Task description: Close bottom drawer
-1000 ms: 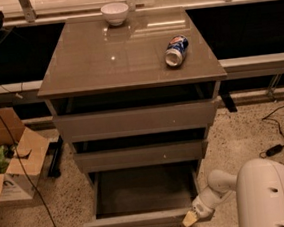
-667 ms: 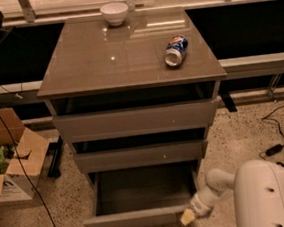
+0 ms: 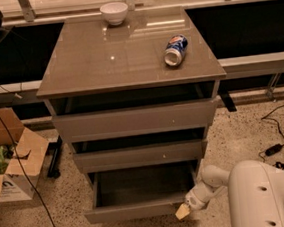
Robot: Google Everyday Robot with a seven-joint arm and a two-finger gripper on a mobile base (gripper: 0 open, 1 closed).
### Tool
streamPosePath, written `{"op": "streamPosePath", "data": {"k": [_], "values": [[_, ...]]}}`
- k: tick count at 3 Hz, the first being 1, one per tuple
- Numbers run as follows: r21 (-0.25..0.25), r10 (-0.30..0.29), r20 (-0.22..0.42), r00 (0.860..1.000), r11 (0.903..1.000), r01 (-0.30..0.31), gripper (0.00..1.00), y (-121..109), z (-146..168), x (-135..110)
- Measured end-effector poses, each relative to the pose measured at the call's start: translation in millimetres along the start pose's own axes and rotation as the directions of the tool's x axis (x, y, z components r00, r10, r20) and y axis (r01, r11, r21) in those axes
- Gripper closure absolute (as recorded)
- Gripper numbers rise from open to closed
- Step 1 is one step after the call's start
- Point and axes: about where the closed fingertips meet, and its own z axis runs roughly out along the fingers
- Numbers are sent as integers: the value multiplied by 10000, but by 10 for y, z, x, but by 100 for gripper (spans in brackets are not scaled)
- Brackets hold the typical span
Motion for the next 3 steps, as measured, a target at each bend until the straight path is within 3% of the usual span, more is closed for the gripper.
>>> {"op": "streamPosePath", "data": {"k": [1,2,3], "values": [[0,0,0,10000,10000,0,100,0,0,0],[373,50,391,9992,9993,-64,100,-24,32,-23],[1085,4,911,9958,9940,-103,100,-165,165,-202]]}}
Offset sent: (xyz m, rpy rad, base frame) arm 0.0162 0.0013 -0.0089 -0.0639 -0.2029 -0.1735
